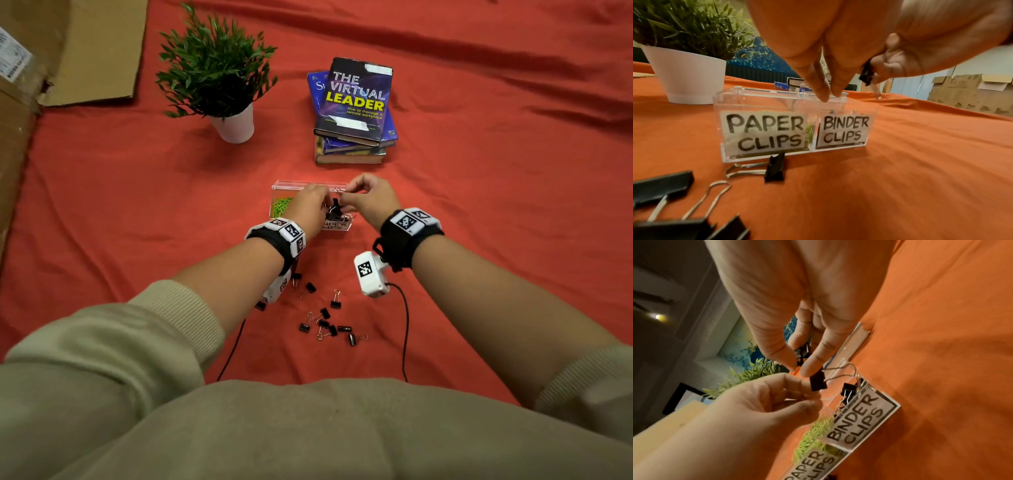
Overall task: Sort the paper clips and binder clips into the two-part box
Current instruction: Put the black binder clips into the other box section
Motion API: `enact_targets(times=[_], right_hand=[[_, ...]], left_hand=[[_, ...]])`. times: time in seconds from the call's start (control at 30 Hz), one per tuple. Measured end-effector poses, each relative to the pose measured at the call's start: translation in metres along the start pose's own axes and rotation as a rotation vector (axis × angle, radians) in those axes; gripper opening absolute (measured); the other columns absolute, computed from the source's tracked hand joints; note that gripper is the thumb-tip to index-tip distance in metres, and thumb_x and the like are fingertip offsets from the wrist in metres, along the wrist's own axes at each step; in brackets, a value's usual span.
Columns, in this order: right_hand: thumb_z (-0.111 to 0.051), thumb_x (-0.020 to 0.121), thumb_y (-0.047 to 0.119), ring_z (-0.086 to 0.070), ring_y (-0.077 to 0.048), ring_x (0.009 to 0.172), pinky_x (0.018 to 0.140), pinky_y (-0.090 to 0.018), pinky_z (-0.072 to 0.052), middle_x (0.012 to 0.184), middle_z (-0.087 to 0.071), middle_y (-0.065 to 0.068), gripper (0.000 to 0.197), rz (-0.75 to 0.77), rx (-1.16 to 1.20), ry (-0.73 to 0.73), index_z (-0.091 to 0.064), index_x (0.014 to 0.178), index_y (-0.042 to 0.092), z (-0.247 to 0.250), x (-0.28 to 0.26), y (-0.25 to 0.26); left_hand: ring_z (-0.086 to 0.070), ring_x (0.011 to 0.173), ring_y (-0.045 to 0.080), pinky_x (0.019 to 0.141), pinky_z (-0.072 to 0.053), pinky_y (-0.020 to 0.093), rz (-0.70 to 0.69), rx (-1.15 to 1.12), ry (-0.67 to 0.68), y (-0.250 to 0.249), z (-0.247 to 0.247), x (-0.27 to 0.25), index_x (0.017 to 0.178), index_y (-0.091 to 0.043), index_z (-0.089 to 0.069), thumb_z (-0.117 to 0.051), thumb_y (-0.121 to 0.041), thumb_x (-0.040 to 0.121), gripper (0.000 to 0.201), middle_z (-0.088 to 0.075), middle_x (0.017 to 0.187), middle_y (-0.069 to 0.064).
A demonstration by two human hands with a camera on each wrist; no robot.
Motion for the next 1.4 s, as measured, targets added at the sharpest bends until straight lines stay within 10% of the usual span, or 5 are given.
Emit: enact_targets(times=[0.3, 0.8, 0.93, 1.07, 1.4], right_hand=[[-0.07, 0.075, 0.006, -0.057, -0.016, 0.075, 0.071, -0.029, -0.048, 0.078, -0.061, 0.0, 0.018, 0.062, -0.436, 0.099, -0.059, 0.077, 0.021, -0.027, 0.015, -0.022], [-0.06, 0.08, 0.007, -0.063, -0.016, 0.079, 0.075, -0.028, -0.052, 0.09, -0.07, -0.004, 0.01, 0.247, -0.543, 0.19, -0.068, 0.086, 0.011, -0.029, -0.017, -0.005], [-0.059, 0.078, 0.01, -0.06, -0.019, 0.085, 0.077, -0.03, -0.05, 0.093, -0.064, -0.004, 0.013, 0.235, -0.791, 0.503, -0.063, 0.09, 0.014, -0.039, -0.059, -0.033], [-0.061, 0.075, 0.011, -0.055, -0.022, 0.097, 0.082, -0.032, -0.047, 0.103, -0.053, -0.005, 0.022, 0.168, -1.027, 0.717, -0.06, 0.096, 0.014, -0.038, -0.088, -0.073], [-0.049, 0.075, -0.004, -0.056, -0.022, 0.094, 0.087, -0.031, -0.047, 0.104, -0.056, -0.006, 0.032, 0.153, -0.872, 0.635, -0.064, 0.099, 0.012, -0.036, -0.109, -0.091]], left_hand=[[-0.044, 0.106, 0.022, 0.094, -0.04, 0.035, 0.127, 0.111, -0.246, 0.058, 0.016, -0.043, 0.095, -0.015, -0.063, -0.06, -0.007, 0.08, 0.017, -0.05, 0.107, 0.004], [-0.056, 0.091, 0.022, 0.089, -0.049, 0.035, 0.186, -0.037, -0.155, 0.073, 0.019, -0.056, 0.116, -0.008, -0.059, -0.056, -0.007, 0.089, 0.027, -0.048, 0.11, 0.008], [-0.05, 0.098, 0.021, 0.084, -0.046, 0.033, 0.138, -0.001, -0.237, 0.07, 0.021, -0.066, 0.106, -0.012, -0.058, -0.06, -0.015, 0.087, 0.02, -0.047, 0.108, 0.007], [-0.054, 0.091, 0.016, 0.082, -0.05, 0.034, 0.043, 0.05, -0.003, 0.069, 0.006, -0.081, 0.093, -0.018, -0.058, -0.059, -0.017, 0.085, 0.008, -0.052, 0.099, -0.002], [-0.048, 0.112, 0.026, 0.094, -0.04, 0.036, -0.221, 0.351, 0.362, 0.049, -0.043, -0.113, 0.118, -0.01, -0.055, -0.063, -0.023, 0.086, 0.035, -0.049, 0.113, 0.009]])
Point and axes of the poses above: each hand's wrist, its own x-axis towards the middle knuckle, its own z-axis out of the back of the hand, y = z × x, the point moved 2 cm from there along x, towards the middle knuckle
